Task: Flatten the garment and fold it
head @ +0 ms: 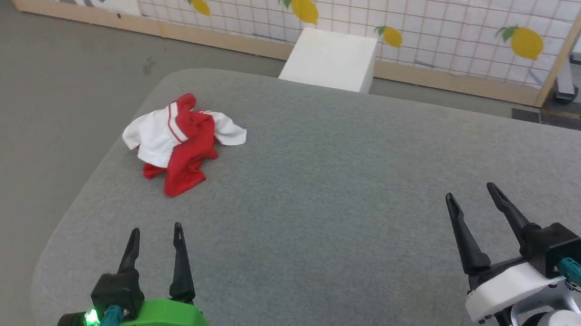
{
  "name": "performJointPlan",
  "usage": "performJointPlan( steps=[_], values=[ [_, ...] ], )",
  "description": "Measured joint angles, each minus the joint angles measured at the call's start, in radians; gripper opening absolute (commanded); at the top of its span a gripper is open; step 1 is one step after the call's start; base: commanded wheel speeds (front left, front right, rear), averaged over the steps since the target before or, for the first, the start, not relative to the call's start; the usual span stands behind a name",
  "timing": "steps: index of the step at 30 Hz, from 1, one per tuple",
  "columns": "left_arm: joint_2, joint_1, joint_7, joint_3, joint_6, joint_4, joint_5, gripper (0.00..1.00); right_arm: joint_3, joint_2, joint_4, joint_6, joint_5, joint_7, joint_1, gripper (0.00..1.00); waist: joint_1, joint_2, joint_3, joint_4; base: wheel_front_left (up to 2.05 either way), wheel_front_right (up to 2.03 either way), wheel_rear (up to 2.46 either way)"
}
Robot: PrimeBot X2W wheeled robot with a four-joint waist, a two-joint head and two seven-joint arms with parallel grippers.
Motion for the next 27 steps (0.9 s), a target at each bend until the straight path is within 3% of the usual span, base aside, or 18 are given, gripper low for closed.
performJointPlan(
  steps=[27],
  values=[
    [0.0, 0.029, -0.062, -0.016, 0.027, -0.025, -0.019, 1.0, 0.01, 0.0, -0.003, 0.0, 0.009, -0.062, 0.013, 1.0, 0.0, 0.0, -0.014, 0.141, 0.0, 0.0, 0.0]
  ],
)
